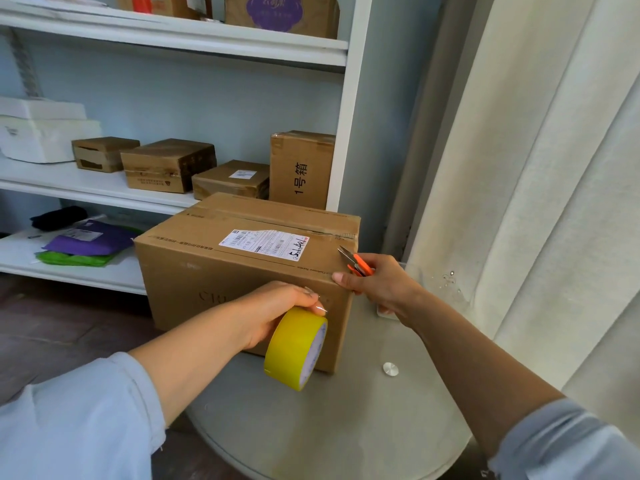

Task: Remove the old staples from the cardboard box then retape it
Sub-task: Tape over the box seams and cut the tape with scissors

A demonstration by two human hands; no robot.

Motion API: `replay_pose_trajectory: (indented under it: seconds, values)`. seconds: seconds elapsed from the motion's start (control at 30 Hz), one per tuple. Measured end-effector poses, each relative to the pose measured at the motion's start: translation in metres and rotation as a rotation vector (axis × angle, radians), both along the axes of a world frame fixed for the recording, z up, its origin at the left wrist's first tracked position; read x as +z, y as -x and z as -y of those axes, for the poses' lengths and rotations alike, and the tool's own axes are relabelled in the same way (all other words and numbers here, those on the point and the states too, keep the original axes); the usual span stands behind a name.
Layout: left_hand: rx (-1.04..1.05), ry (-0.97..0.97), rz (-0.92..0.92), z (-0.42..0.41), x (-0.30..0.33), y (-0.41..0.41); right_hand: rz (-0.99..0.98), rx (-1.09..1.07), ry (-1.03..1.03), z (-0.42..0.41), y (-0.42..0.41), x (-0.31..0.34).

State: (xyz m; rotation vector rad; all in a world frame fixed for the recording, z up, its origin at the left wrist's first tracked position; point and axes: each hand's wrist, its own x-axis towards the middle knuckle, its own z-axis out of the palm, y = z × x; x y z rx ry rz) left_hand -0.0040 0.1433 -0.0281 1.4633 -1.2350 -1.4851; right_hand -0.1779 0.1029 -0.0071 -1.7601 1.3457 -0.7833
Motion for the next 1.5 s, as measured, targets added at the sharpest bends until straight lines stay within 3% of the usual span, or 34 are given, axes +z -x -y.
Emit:
replay_pose_trajectory:
  seconds: [0.23, 0.47, 0.53, 0.63, 0.77, 0.97, 1.03, 1.17, 1.3, 1.4, 1.5]
  values:
    - [0.014, 0.238, 0.171, -0.01, 0.032, -0.018, -0.187, 0.121, -0.186, 0.014, 0.016, 0.022]
    - [0.073, 0.305, 0.153, -0.01, 0.033, -0.022, -0.034, 0.041, -0.048, 0.018, -0.003, 0.004]
    - [0.098, 0.362, 0.234, -0.01, 0.034, -0.027, -0.114, -0.032, -0.042, 0.022, 0.002, 0.013]
    - [0.125, 0.433, 0.384, -0.008, 0.037, -0.04, -0.383, -0.267, 0.187, 0.017, -0.001, 0.022]
    - [0.143, 0.354, 0.507, -0.01, 0.035, -0.051, -0.489, -0.407, 0.445, -0.003, -0.028, 0.009]
    - [-0.083, 0.266, 0.86, -0.008, 0.029, -0.029, -0.484, -0.207, 0.256, 0.022, -0.026, -0.013]
    - [-0.108, 0.294, 0.765, -0.006, 0.034, -0.012, -0.423, -0.229, 0.214, 0.032, -0.021, -0.006]
    - [-0.012, 0.393, 0.27, -0.014, 0.043, 0.002, -0.291, -0.269, 0.389, 0.025, -0.031, -0.004]
    - [0.187, 0.455, 0.133, -0.033, 0.048, -0.019, -0.091, -0.113, 0.283, 0.006, -0.052, -0.004]
    - [0.282, 0.292, -0.102, -0.05, 0.059, -0.042, -0.109, -0.071, 0.252, 0.001, -0.055, -0.005]
    - [0.325, 0.188, -0.154, -0.063, 0.065, -0.066, -0.144, -0.091, 0.263, -0.006, -0.058, -0.004]
